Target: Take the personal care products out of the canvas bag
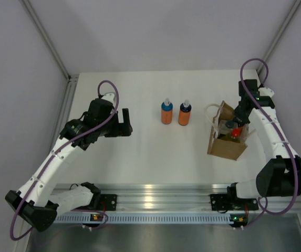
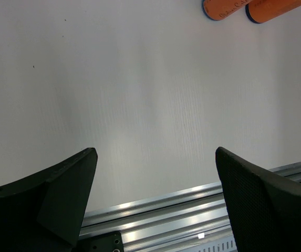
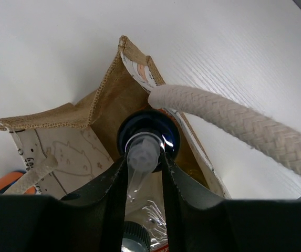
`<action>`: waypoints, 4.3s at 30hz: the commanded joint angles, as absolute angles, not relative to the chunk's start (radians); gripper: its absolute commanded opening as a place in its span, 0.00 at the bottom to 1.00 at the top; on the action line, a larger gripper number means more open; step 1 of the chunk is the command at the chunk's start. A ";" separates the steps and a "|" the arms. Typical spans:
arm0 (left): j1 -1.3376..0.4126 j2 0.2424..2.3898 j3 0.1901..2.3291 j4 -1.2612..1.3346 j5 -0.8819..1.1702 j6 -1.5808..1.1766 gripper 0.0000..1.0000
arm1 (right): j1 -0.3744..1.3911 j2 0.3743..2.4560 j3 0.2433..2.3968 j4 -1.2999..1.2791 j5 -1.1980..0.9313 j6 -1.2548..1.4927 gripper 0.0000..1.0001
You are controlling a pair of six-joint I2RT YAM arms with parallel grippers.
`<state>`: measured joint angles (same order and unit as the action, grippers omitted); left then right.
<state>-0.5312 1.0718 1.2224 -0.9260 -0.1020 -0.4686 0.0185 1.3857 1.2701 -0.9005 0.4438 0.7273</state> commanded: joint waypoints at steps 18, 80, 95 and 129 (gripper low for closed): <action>-0.534 1.083 1.232 -0.888 -0.107 -0.462 0.98 | 0.009 1.385 1.296 -0.857 0.433 0.677 0.26; -0.532 1.080 1.241 -0.890 -0.127 -0.469 0.98 | 0.011 1.305 1.482 -0.877 0.422 0.491 0.00; -0.532 1.094 1.252 -0.888 -0.127 -0.477 0.98 | 0.075 1.419 1.927 -1.065 0.422 0.321 0.00; -0.534 1.028 1.204 -0.890 -0.149 -0.486 0.98 | 0.449 1.776 2.327 -0.914 0.264 0.216 0.00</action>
